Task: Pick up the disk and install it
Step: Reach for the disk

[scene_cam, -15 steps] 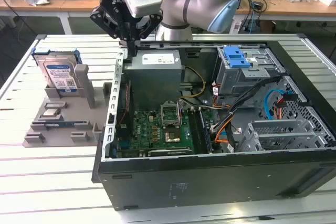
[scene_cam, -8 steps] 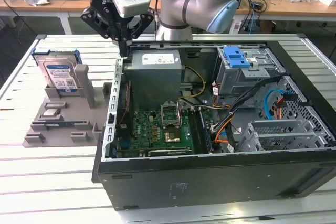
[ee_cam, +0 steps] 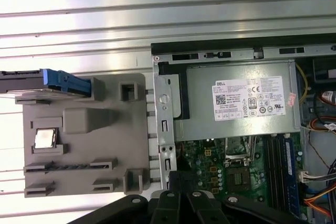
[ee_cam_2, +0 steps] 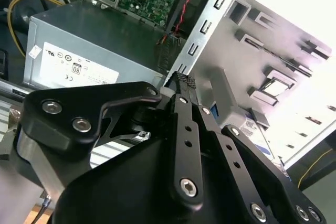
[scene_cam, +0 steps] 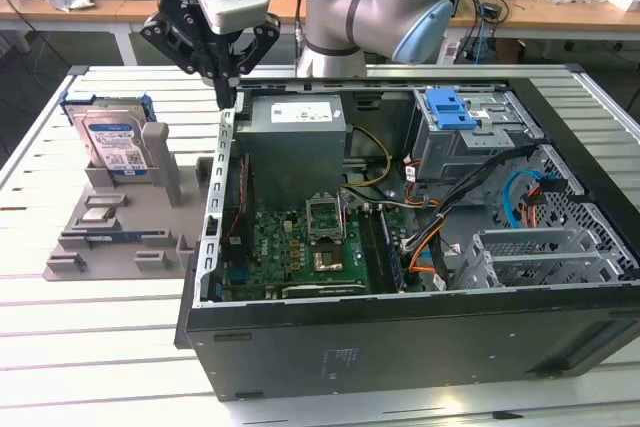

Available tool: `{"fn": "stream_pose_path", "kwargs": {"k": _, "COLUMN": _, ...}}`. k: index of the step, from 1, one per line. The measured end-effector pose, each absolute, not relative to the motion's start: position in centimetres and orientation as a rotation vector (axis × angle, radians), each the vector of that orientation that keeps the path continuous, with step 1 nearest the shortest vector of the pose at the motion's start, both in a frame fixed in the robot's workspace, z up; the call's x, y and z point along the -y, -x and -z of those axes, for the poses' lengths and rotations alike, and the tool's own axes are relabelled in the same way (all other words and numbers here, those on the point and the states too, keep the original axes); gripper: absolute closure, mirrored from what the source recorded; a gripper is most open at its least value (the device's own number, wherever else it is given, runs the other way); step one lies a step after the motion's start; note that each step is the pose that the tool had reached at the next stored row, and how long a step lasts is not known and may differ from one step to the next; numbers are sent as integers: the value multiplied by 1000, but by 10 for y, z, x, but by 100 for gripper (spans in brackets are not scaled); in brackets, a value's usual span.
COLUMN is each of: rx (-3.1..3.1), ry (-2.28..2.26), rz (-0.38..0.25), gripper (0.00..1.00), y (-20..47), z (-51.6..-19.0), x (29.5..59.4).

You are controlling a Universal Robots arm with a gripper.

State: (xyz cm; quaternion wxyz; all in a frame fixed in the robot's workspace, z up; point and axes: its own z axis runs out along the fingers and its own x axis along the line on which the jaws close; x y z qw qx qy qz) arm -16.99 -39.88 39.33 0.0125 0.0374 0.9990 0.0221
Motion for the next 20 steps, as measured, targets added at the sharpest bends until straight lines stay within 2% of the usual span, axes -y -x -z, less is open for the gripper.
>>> {"fn": "stream_pose_path", "kwargs": {"k": 20, "rx": -3114, "ry": -117, "rz": -69, "gripper": 89, "y": 204, "z": -393, "x": 399}}
